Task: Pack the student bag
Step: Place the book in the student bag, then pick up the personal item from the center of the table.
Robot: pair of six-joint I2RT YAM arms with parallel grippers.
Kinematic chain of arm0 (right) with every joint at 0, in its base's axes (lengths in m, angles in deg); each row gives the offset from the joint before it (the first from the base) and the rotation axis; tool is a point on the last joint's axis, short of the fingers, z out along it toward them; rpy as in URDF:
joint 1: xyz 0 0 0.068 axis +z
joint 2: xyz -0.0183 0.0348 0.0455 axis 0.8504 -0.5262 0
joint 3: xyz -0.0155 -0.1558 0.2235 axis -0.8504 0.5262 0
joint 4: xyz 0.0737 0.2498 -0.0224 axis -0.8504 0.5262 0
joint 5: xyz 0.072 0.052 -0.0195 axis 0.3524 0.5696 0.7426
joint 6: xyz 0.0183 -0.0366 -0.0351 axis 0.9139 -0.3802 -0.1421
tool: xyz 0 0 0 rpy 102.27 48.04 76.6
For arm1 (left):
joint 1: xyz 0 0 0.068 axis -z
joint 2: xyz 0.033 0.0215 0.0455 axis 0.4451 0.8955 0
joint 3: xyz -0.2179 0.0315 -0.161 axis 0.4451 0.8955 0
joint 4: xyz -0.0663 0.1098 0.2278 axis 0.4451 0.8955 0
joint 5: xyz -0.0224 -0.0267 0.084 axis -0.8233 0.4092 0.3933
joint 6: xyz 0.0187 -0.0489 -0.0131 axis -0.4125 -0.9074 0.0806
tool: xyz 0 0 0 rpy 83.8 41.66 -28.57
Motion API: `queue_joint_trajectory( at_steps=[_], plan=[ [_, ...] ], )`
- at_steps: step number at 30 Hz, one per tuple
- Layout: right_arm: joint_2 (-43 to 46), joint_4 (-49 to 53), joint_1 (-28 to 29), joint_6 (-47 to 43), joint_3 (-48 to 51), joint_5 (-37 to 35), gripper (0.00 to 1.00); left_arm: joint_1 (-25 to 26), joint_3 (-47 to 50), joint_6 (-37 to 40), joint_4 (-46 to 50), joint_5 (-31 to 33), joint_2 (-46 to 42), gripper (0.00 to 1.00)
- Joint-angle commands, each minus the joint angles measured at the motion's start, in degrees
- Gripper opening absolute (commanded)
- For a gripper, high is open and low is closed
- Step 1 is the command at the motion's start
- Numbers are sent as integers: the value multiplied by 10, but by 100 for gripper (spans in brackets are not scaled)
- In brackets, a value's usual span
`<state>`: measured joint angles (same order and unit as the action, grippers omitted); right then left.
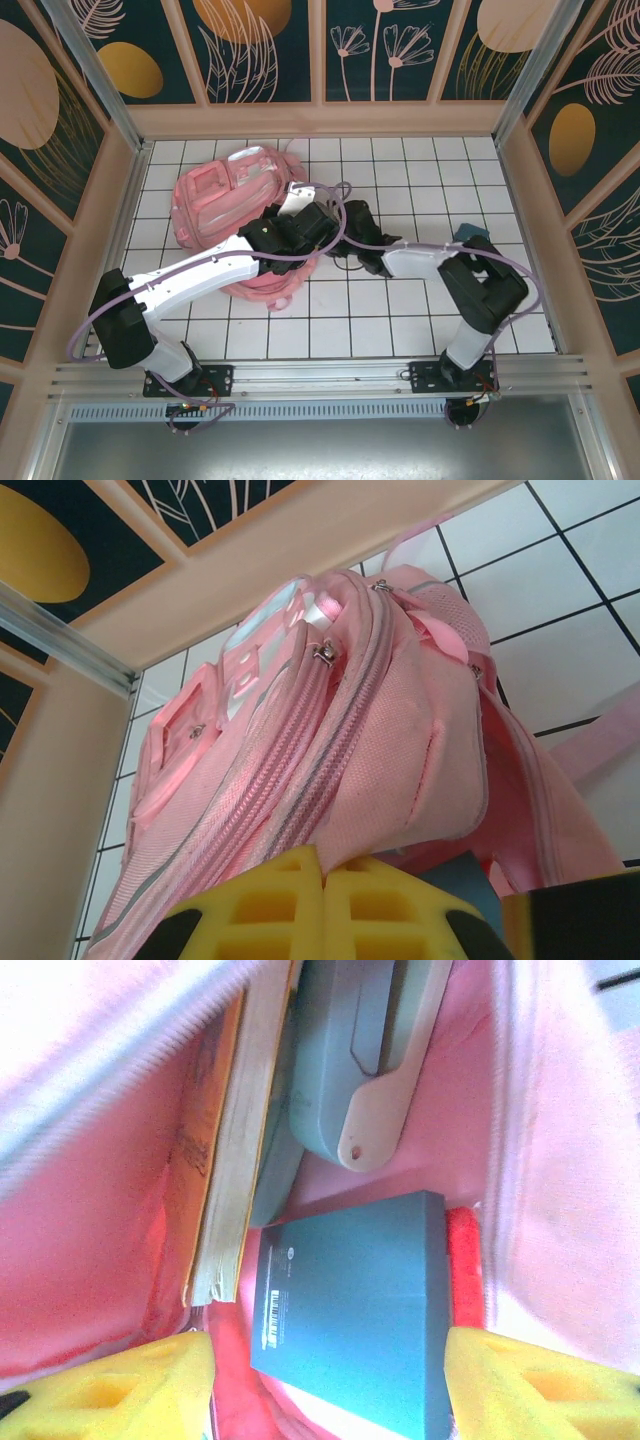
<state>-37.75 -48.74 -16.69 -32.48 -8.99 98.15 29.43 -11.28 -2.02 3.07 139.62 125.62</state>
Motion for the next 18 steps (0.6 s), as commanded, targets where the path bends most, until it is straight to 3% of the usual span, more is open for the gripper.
queue_joint_trajectory(
  at_steps=[1,6,11,18],
  plan=[
    [67,42,-11,-34,41,-55,63,0,1,-2,-42,18,-19,0],
    [158,86,-47,-45,100,-84,63,0,9,-1,-52,0,-19,0],
    [265,202,-98,-88,140,-196,61,0,22,-10,-63,-32,-16,0],
    [358,317,-264,-149,163,-227,61,0,56,-19,-93,-63,-30,0]
  ],
)
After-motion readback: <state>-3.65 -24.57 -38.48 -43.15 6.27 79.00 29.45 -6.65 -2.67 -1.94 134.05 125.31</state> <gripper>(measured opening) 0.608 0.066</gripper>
